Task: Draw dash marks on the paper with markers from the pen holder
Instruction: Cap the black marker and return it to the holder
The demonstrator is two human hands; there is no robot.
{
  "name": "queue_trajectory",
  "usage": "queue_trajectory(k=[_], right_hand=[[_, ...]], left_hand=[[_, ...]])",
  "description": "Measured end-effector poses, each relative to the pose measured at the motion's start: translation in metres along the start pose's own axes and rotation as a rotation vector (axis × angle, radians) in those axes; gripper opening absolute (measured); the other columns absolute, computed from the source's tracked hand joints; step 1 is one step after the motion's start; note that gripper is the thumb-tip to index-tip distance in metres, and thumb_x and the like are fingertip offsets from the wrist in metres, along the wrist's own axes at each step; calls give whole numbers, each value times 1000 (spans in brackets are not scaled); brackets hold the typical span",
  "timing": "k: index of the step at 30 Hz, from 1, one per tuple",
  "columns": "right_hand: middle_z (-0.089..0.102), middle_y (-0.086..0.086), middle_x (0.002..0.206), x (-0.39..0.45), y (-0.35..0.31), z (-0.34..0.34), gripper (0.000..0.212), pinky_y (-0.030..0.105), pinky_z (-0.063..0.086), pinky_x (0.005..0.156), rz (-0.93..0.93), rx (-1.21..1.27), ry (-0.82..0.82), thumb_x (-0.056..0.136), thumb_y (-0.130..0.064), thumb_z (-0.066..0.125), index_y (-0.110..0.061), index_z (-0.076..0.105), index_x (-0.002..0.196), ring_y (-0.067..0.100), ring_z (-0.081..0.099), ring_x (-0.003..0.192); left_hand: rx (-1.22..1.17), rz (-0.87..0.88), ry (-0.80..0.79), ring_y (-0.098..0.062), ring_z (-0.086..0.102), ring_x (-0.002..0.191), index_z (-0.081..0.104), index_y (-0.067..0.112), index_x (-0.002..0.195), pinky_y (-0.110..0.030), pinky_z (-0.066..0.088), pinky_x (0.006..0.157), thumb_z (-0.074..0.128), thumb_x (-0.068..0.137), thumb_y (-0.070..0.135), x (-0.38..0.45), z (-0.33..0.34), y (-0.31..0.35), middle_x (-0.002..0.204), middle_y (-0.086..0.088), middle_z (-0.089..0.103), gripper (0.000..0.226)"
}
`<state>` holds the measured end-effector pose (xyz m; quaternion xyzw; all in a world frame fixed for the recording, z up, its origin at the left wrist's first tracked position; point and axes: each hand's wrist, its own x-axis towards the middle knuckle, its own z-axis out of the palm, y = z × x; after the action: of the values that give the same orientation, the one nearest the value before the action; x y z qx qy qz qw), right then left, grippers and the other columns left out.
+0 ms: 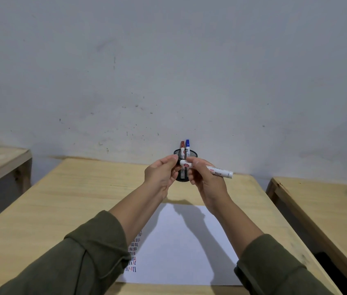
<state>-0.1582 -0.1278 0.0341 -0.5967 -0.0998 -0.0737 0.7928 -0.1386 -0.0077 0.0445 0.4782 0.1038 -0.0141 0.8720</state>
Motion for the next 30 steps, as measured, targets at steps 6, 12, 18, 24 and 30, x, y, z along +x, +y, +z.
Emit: queue_trajectory(k=[6, 12, 18, 24, 30], right_hand=[[63, 6, 82, -3, 0, -4, 24, 21, 43, 58, 104, 110, -202, 83, -20, 59, -14, 69, 104, 15, 55, 69], [65, 11, 117, 9, -20, -21, 78, 25, 47, 67, 282, 208, -418, 67, -50, 68, -10, 53, 132, 19, 63, 90], [73, 5, 96, 41, -17, -26, 22, 21, 49, 67, 137, -46, -130, 92, -5, 50, -13, 67, 104, 14, 66, 74], [67, 11, 84, 95, -16, -38, 53, 26, 52, 65, 12, -351, -1, 87, 4, 57, -34, 43, 121, 18, 66, 79], [61, 13, 95, 149, -11, -40, 84, 28, 57, 66, -63, -573, 78, 87, 4, 54, -48, 19, 142, 22, 63, 82]], left_hand=[[76, 58, -45, -4, 64, 65, 61, 17, 86, -18, 49, 69, 57, 91, 12, 8, -2, 4, 81, 0, 65, 8], [34, 17, -137, -7, 62, 65, 60, 15, 98, -14, 49, 54, 50, 93, 9, 29, -2, 23, 86, -3, 66, 12], [479, 146, -156, -7, 65, 87, 63, 18, 110, -23, 49, 78, 58, 89, 22, 61, 6, 25, 99, 0, 70, 22], [1071, 398, -119, -15, 56, 115, 63, 19, 119, -29, 39, 103, 61, 87, 25, 98, 8, 15, 124, 0, 65, 32], [1242, 390, -138, -23, 47, 128, 62, 26, 122, -33, 35, 107, 59, 87, 33, 132, 16, -4, 131, -3, 60, 37]])
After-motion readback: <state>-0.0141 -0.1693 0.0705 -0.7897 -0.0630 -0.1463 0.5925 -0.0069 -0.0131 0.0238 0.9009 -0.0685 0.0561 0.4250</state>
